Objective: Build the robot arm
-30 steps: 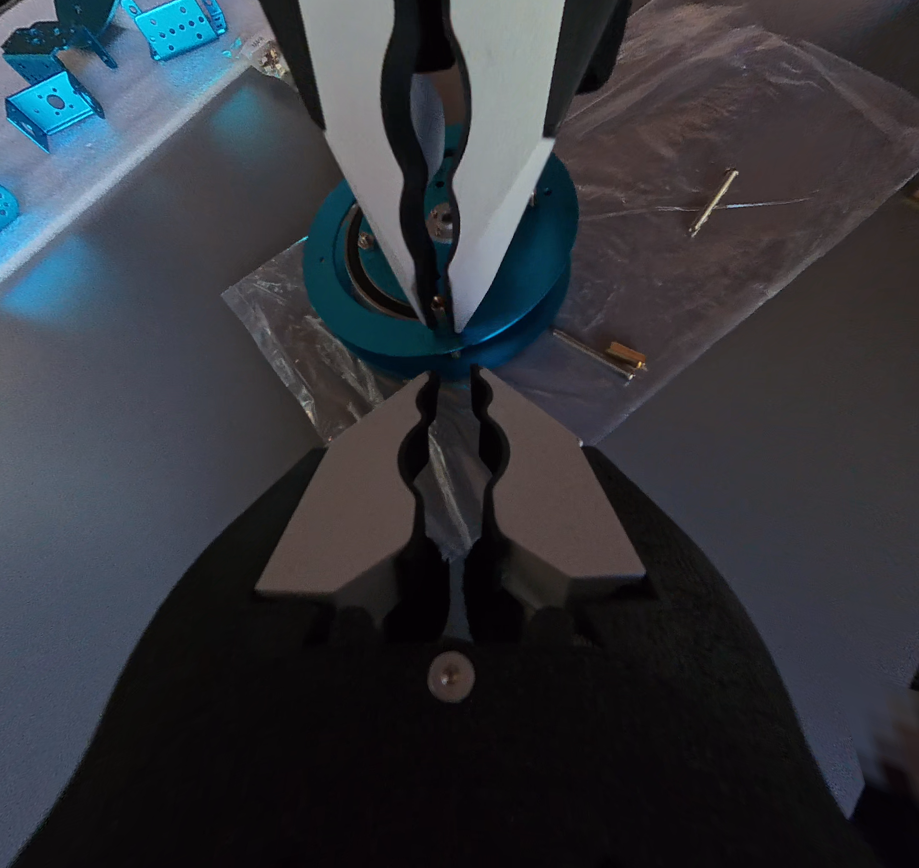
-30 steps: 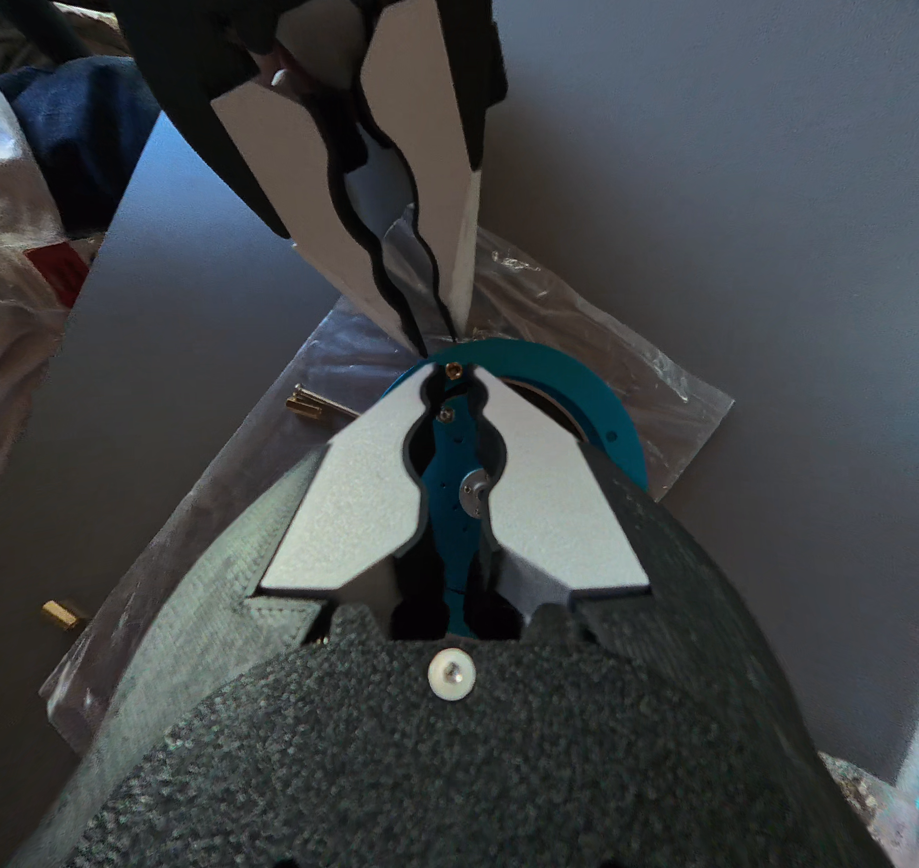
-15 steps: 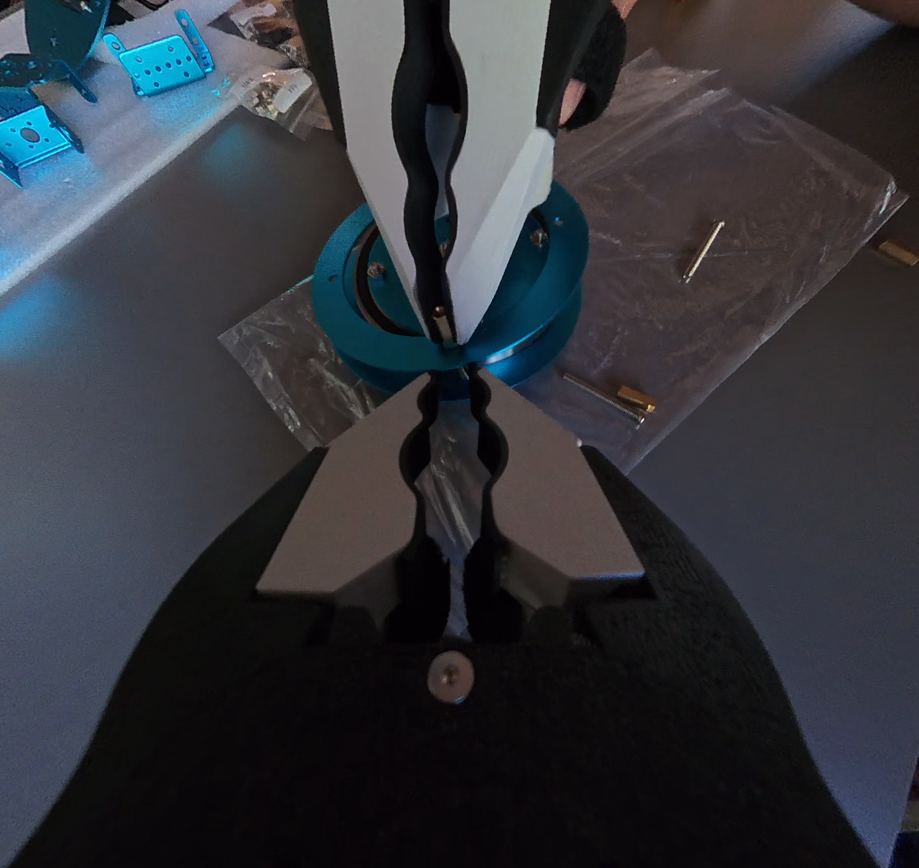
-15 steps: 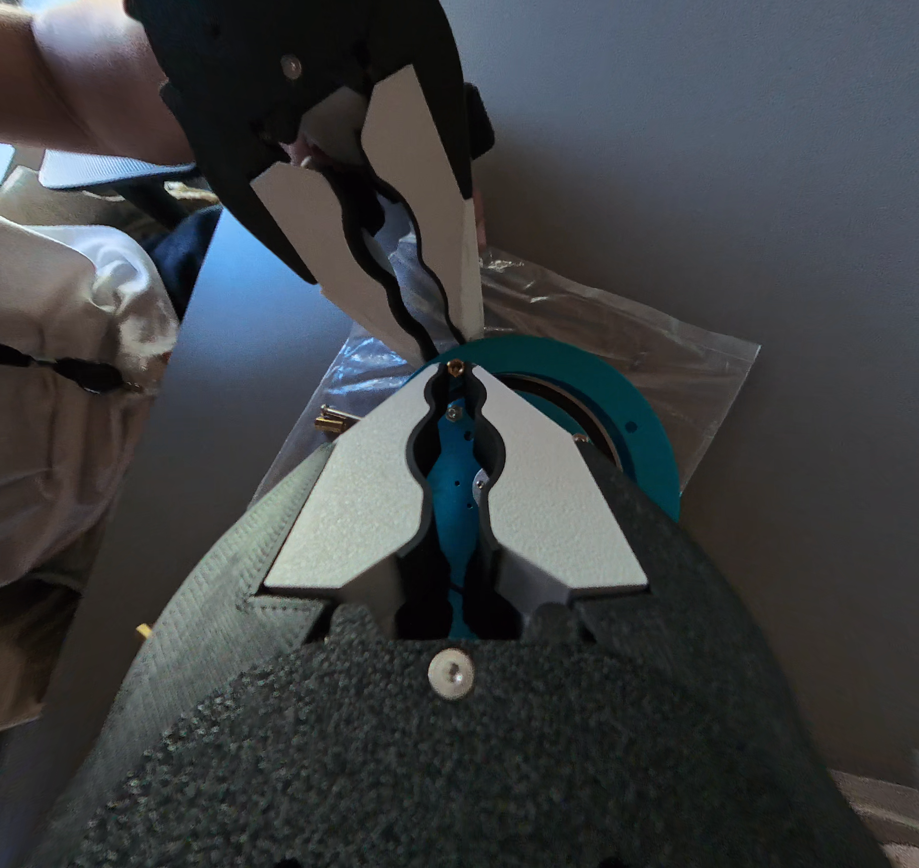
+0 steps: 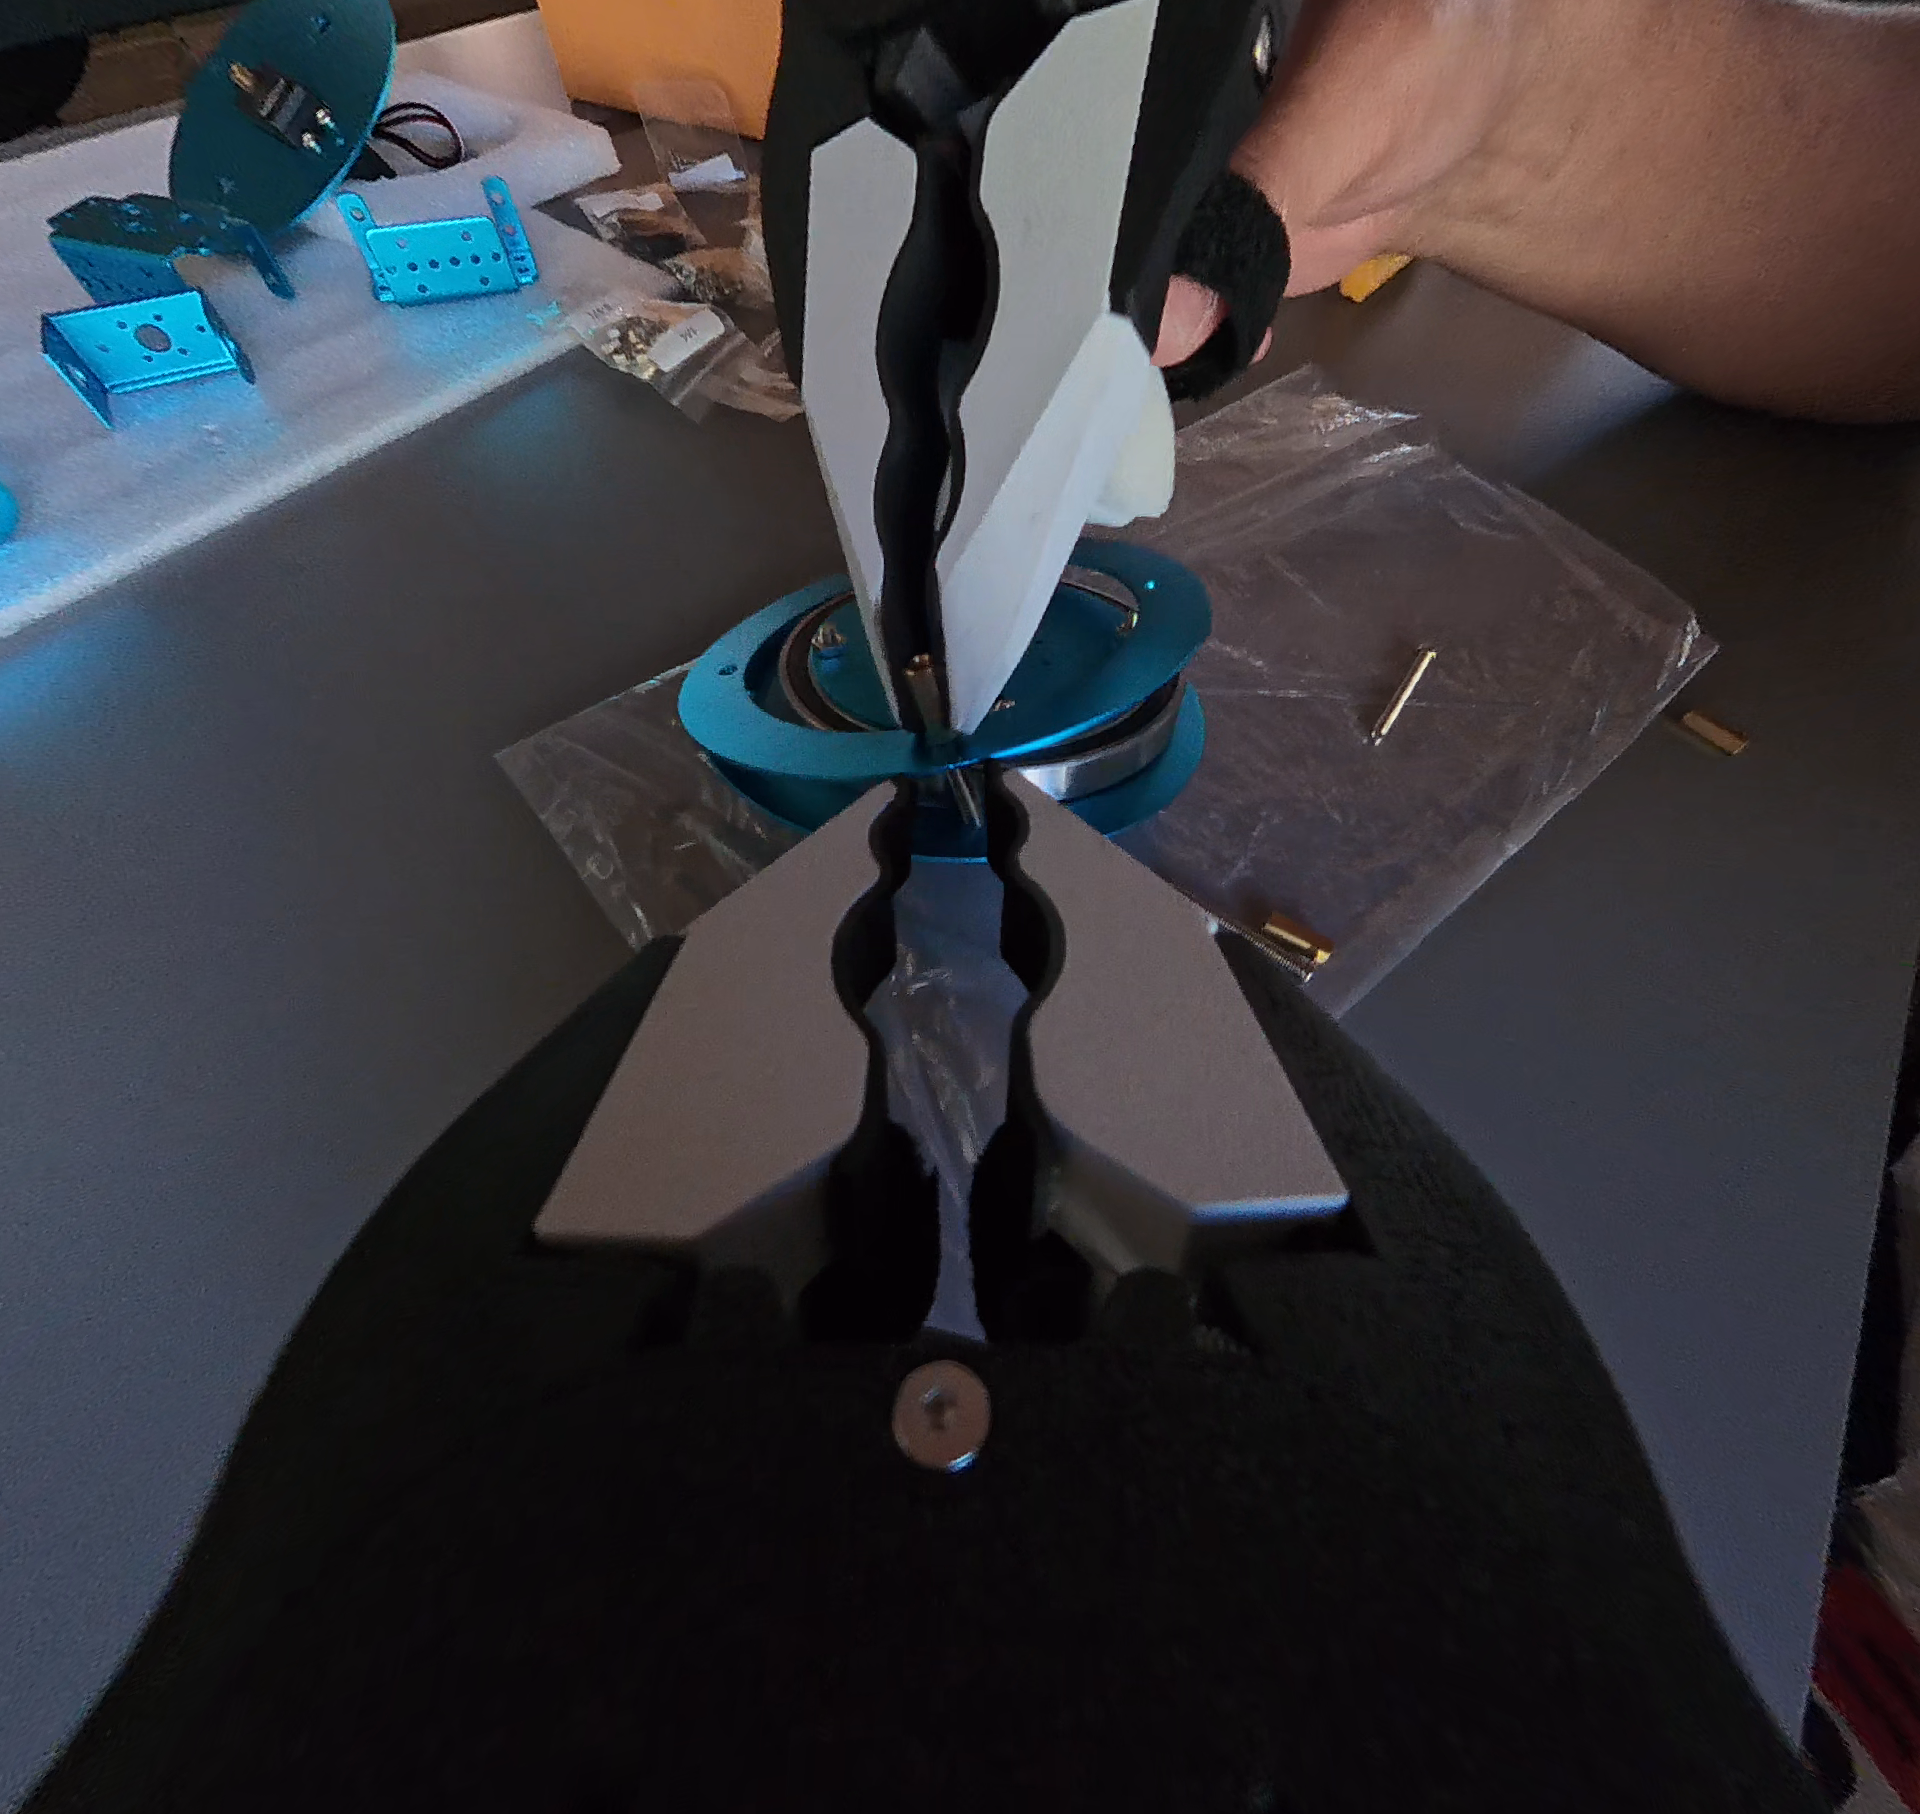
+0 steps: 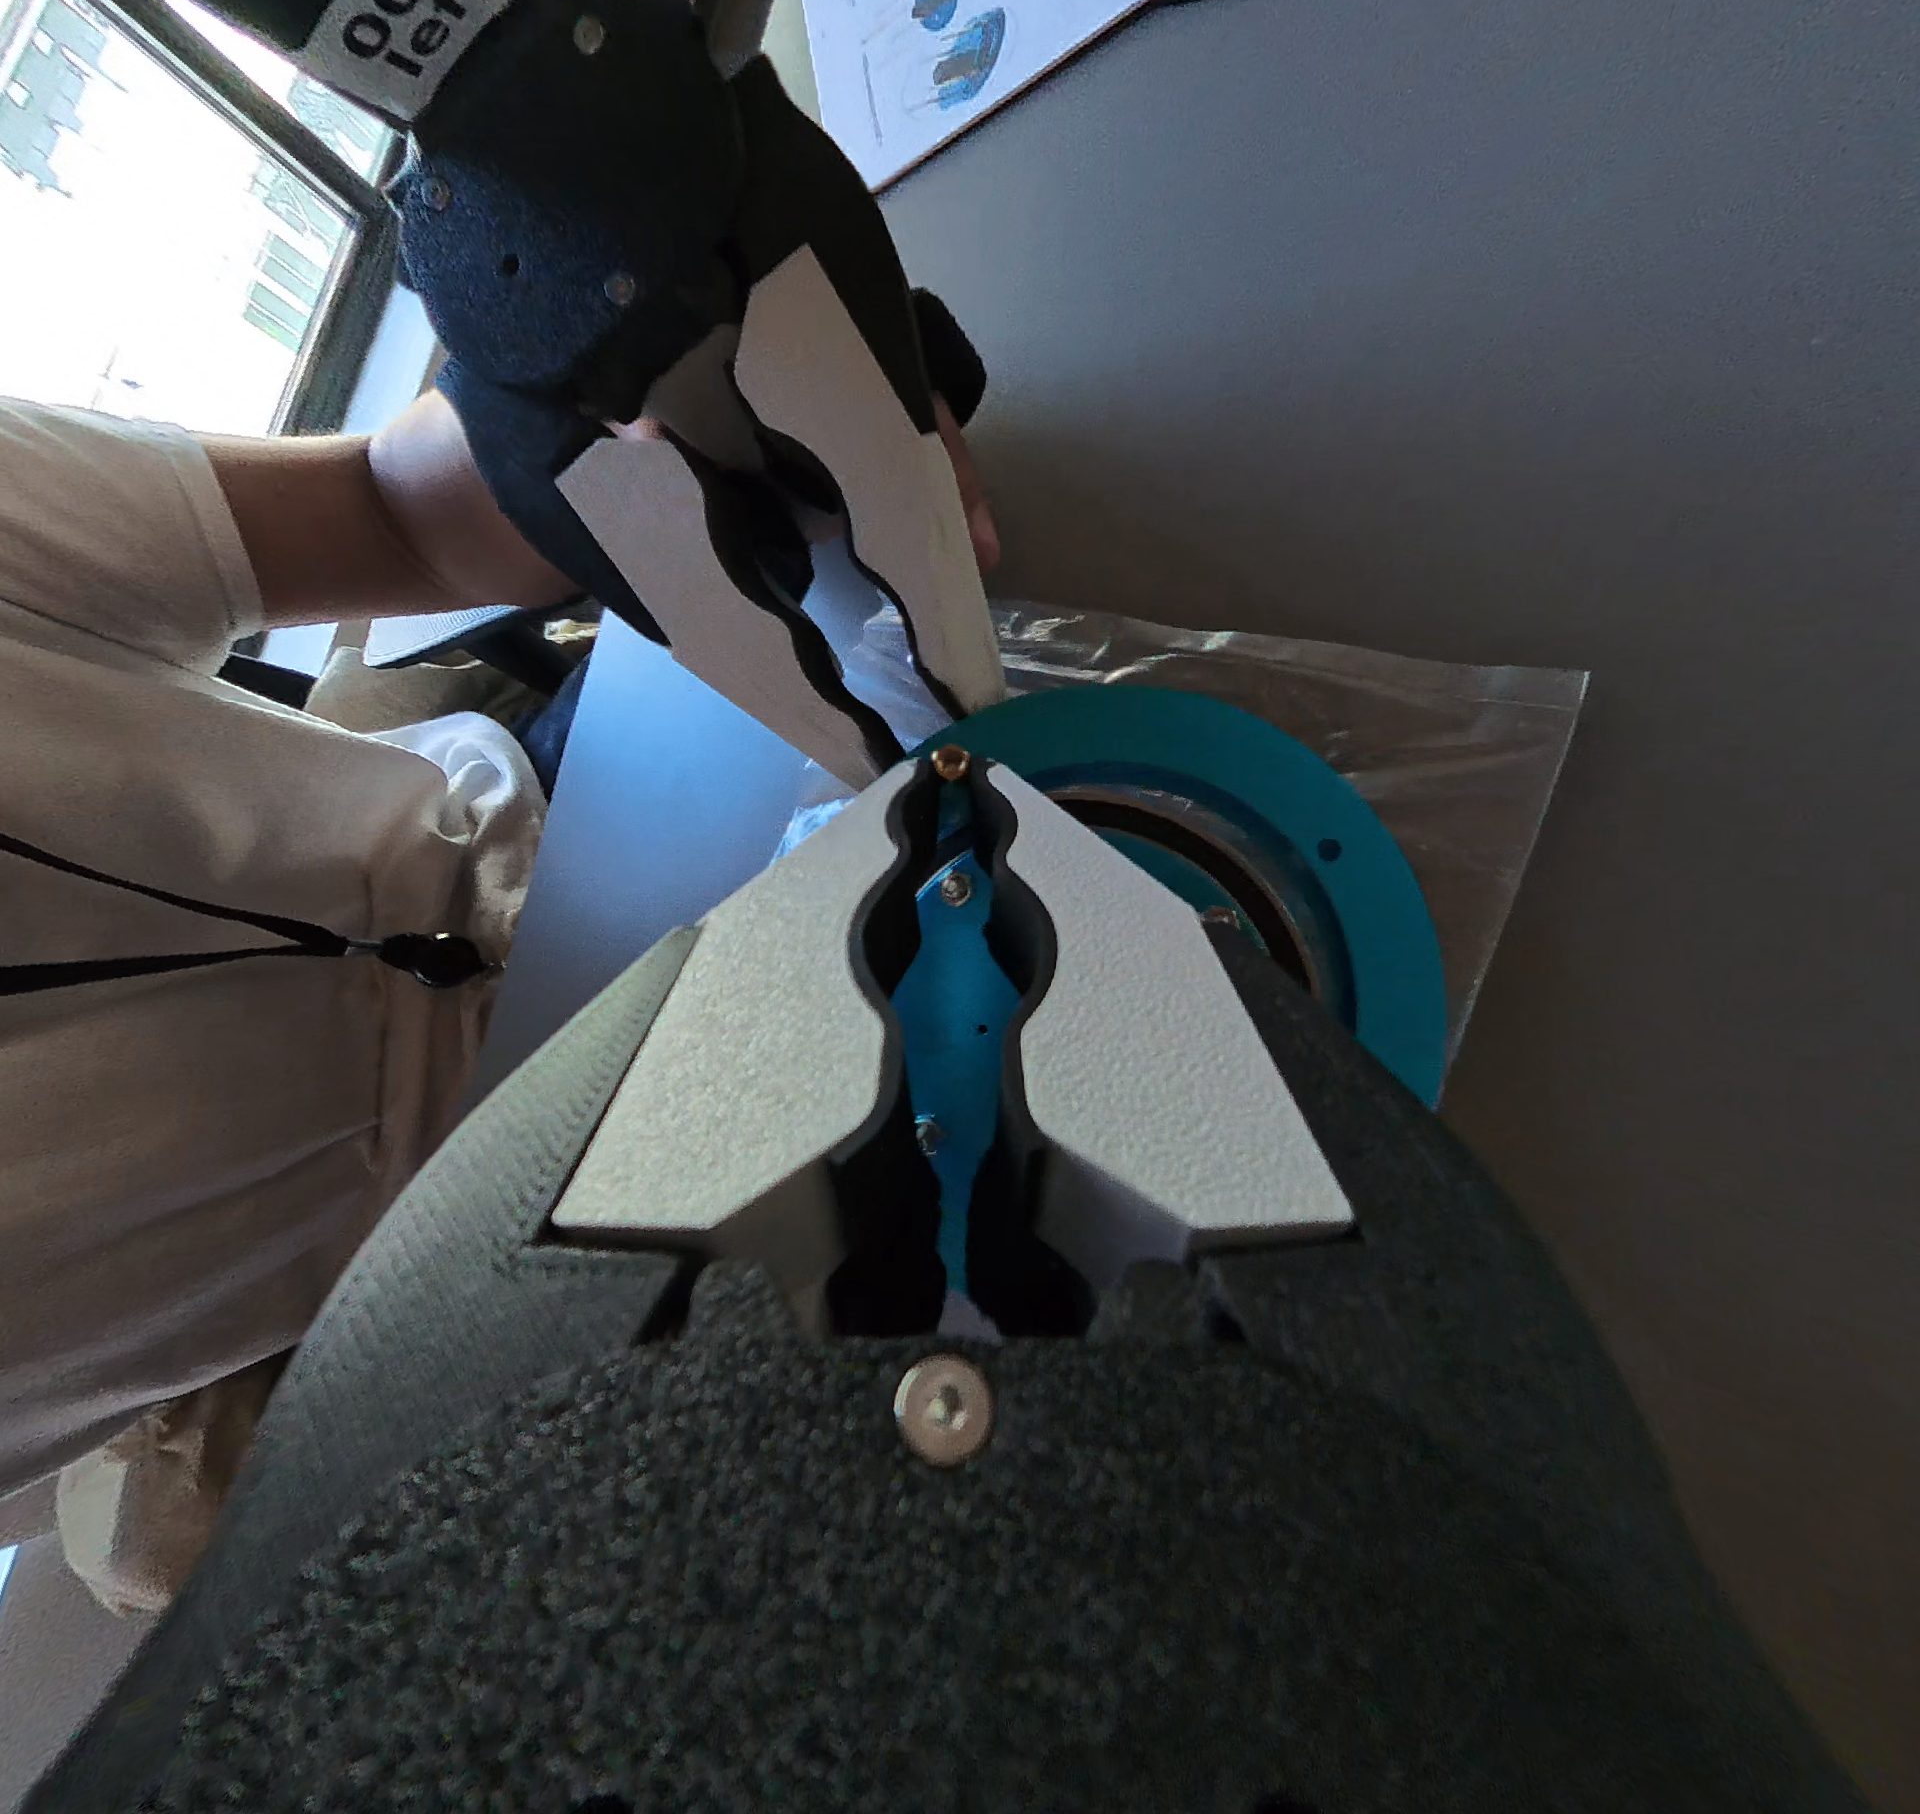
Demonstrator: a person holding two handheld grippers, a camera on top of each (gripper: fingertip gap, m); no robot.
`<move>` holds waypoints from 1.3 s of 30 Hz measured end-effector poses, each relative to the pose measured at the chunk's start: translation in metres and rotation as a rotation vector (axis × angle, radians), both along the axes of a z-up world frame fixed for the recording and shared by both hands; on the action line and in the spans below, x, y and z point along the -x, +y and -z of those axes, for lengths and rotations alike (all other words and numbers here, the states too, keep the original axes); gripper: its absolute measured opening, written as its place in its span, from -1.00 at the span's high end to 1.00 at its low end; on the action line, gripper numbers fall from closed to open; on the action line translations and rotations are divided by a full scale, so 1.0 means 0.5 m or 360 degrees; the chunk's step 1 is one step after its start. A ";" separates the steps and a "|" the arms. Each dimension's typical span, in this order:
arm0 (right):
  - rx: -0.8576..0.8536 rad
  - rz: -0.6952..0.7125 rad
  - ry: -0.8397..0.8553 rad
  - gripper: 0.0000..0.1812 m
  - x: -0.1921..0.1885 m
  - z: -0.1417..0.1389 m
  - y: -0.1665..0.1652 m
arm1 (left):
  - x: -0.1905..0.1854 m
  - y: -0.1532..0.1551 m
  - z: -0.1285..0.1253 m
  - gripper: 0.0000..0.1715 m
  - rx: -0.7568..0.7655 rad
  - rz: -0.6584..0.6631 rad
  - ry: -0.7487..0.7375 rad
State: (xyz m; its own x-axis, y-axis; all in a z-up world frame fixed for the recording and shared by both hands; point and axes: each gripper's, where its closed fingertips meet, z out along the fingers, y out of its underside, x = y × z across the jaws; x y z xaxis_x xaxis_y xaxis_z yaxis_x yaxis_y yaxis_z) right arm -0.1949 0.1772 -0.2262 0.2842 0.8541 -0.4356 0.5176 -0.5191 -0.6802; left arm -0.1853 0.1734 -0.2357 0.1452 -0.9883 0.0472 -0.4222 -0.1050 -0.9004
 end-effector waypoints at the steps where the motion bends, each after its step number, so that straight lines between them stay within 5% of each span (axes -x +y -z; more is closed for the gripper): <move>1: 0.0004 -0.0002 0.0007 0.95 0.000 -0.001 -0.001 | -0.001 0.000 -0.001 0.87 0.0000 -0.0005 -0.0005; 7: -0.0021 -0.0070 0.0033 0.95 -0.002 -0.002 -0.010 | -0.005 -0.015 -0.004 0.98 0.0035 0.0076 -0.0021; 18: -0.0901 -0.0501 -0.0294 0.72 -0.036 0.002 -0.024 | -0.010 -0.031 0.004 0.98 -0.0049 0.0146 0.0029; 24: -0.1327 -0.0736 -0.0327 0.93 -0.025 -0.031 -0.026 | -0.014 -0.036 0.006 0.98 -0.0067 0.0172 0.0037; 27: -0.1294 -0.0805 -0.0389 0.96 -0.027 -0.040 -0.018 | -0.014 -0.037 0.006 0.98 -0.0079 0.0174 0.0041; 34: -0.0739 -0.1053 -0.0470 0.73 -0.025 -0.006 -0.040 | -0.014 -0.040 0.008 0.98 -0.0103 0.0185 0.0050; 39: -0.0841 -0.1173 -0.0574 0.93 -0.018 0.013 -0.038 | -0.015 -0.041 0.010 0.98 -0.0096 0.0191 0.0057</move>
State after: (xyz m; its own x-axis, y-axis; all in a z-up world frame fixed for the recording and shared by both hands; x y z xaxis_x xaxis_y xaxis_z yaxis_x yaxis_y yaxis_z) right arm -0.1857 0.1581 -0.2326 -0.3582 0.9315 0.0631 0.8131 0.3444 -0.4693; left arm -0.1780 0.1528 -0.2404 0.0260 -0.9995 -0.0156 -0.4602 0.0019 -0.8878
